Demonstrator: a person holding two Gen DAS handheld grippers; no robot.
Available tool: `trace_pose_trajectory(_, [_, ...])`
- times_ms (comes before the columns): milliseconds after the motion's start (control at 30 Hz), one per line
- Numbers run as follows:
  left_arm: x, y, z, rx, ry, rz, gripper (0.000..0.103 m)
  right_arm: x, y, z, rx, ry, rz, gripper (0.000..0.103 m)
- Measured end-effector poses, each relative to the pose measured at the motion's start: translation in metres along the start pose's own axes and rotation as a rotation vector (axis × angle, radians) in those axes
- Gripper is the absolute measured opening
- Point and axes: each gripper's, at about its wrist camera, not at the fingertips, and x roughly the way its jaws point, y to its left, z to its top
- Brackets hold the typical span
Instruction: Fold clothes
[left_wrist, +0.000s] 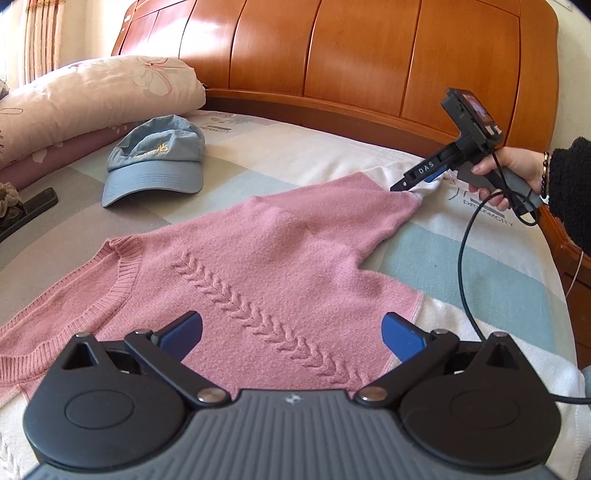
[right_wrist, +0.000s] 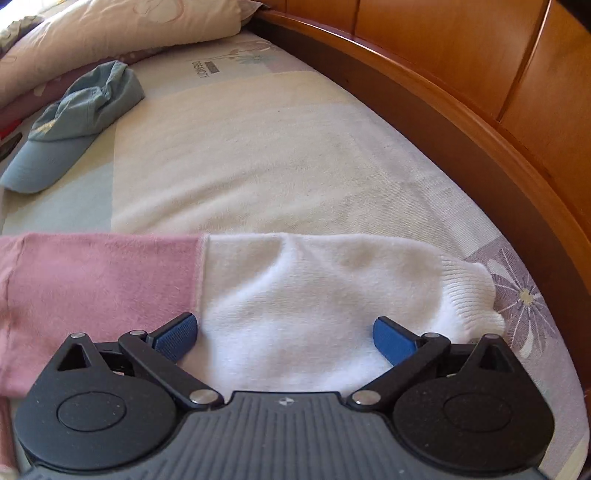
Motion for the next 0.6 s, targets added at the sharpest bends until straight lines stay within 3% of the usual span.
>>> trace_pose_trajectory(133, [0.002, -0.002, -0.001, 0.005, 0.007, 0.0, 0.102, -0.013, -0.038, -0.003, 0.168, -0.055, -0.102, 0.102])
trace_pose_trajectory(167, [0.002, -0.002, -0.001, 0.006, 0.005, -0.002, 0.102, -0.019, -0.037, -0.002, 0.175, -0.069, -0.094, 0.102])
trace_pose_trajectory(400, [0.003, -0.004, -0.001, 0.011, 0.008, 0.008, 0.102, -0.035, -0.001, 0.013, 0.114, -0.101, 0.102, 0.103])
trace_pose_trajectory(533, [0.006, -0.004, -0.002, 0.009, 0.018, 0.011, 0.102, 0.01, -0.007, 0.02, 0.175, 0.055, -0.032, 0.103])
trace_pose_trajectory(600, [0.007, -0.003, -0.003, 0.008, 0.023, 0.013, 0.102, 0.016, -0.015, 0.017, 0.139, 0.002, -0.082, 0.103])
